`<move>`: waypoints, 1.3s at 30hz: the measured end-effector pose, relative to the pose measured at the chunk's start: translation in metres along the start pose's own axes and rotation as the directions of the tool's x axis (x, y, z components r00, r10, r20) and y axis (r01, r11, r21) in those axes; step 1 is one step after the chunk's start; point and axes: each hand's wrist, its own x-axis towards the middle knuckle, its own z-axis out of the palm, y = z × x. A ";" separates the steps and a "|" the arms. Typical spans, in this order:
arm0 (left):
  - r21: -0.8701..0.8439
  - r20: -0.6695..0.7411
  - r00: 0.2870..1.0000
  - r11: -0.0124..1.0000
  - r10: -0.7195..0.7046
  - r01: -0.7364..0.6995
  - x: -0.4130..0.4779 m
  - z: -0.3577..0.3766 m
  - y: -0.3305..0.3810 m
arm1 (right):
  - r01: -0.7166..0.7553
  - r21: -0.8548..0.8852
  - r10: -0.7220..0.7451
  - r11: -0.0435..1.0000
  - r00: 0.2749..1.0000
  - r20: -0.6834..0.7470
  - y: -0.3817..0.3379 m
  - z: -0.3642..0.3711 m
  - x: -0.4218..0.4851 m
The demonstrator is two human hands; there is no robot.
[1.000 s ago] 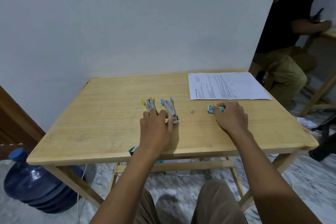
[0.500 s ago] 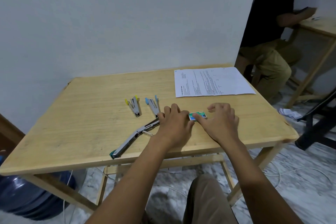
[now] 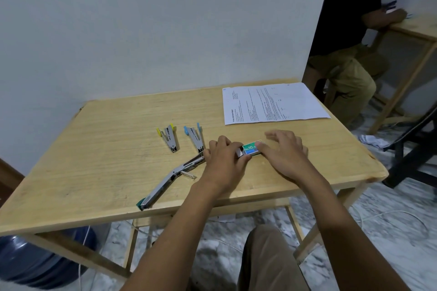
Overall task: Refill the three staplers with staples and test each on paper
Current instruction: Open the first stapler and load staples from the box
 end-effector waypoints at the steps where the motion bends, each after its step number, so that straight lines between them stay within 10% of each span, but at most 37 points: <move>1: -0.011 0.006 1.000 1.000 0.000 0.000 0.000 -0.001 0.000 | 0.044 -0.031 -0.043 0.999 0.998 0.041 0.001 -0.002 0.001; 39: -0.164 0.098 0.995 0.986 0.023 -0.007 0.003 -0.012 -0.008 | 0.373 -0.307 -0.276 0.876 0.908 0.315 -0.030 -0.016 0.027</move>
